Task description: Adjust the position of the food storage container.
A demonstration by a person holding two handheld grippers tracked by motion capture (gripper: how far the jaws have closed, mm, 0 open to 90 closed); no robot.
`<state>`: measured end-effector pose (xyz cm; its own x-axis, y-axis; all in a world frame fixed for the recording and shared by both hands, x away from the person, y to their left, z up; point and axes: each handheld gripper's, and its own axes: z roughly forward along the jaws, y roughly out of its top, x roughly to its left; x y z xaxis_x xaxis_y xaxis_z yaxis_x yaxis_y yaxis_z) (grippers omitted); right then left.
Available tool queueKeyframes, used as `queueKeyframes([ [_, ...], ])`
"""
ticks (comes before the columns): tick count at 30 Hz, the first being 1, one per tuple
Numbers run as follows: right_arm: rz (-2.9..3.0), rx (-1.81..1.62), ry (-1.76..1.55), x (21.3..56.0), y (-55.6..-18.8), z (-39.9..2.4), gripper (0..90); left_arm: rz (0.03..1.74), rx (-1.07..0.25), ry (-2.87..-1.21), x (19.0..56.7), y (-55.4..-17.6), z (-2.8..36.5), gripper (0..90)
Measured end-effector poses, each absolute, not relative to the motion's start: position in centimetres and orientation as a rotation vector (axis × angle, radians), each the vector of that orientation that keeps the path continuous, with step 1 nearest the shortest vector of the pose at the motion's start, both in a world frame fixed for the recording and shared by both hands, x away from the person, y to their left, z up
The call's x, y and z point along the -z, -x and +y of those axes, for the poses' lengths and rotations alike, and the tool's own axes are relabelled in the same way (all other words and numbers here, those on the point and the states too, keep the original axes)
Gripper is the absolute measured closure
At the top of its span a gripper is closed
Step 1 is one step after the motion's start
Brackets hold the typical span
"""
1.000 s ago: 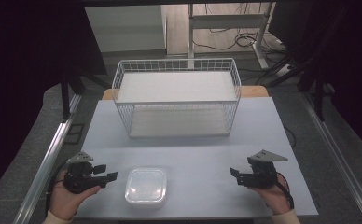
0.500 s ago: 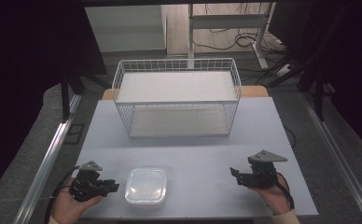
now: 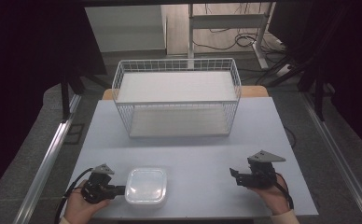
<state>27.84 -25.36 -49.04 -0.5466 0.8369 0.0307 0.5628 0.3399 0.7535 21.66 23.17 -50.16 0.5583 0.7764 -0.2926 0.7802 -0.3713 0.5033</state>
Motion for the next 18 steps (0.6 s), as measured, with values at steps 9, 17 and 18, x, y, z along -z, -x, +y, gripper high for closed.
queueKeyframes([
  [9,2.249,-1.038,-1.239,49.2,-27.9,-25.4,18.5,1.218,0.025,-2.198,50.0,-23.0,21.8,89.8],
  [17,2.244,-1.035,-1.239,49.2,-27.9,-25.4,18.5,1.162,0.047,-2.226,49.9,-24.8,19.2,89.8],
  [18,2.244,-1.035,-1.239,49.2,-27.9,-25.4,18.5,1.162,0.047,-2.226,49.9,-24.8,19.2,89.8],
])
